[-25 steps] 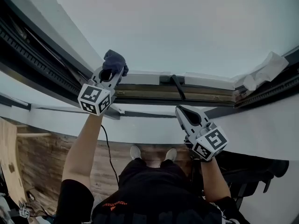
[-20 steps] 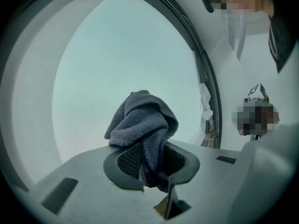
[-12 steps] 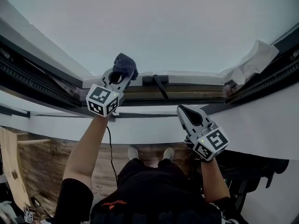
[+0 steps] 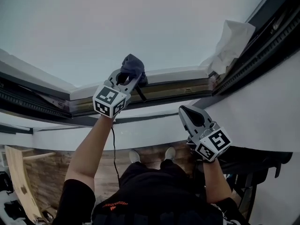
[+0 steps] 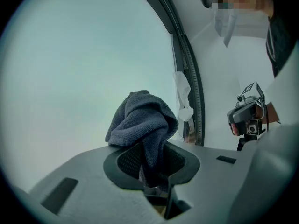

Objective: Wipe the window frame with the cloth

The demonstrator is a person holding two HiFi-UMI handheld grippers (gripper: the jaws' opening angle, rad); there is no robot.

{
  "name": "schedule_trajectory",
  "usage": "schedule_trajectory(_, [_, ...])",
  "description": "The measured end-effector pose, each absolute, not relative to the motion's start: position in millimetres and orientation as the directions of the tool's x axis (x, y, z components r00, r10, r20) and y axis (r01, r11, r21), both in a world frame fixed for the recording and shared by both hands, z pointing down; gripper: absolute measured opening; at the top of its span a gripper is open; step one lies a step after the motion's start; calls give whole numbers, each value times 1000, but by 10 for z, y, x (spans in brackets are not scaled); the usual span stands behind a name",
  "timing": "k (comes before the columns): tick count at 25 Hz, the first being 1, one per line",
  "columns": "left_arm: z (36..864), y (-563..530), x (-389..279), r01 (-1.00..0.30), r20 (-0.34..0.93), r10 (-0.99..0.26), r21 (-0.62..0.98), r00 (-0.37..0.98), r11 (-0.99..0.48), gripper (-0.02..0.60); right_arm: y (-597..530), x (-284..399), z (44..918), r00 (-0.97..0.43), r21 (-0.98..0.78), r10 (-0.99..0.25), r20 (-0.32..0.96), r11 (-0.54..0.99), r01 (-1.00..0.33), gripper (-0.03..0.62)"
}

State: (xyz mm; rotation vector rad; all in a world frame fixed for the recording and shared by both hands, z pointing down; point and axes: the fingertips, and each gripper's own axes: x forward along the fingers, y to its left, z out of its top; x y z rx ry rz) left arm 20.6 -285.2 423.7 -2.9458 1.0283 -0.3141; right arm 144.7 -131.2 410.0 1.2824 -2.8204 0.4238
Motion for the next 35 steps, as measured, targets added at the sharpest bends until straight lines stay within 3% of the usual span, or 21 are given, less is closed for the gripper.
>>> schedule_trajectory(23, [4394,-2758,2119,-401,241,-411,-89,879,-912,91,-995,2525,4119,-541,-249,-834,108,504,-827,3])
schedule_trajectory(35, [4373,-2597,2554,-321,238,-338,-107,911,-941,91,-862,2760,4155,-498,-244,-858,129,459,-854,3])
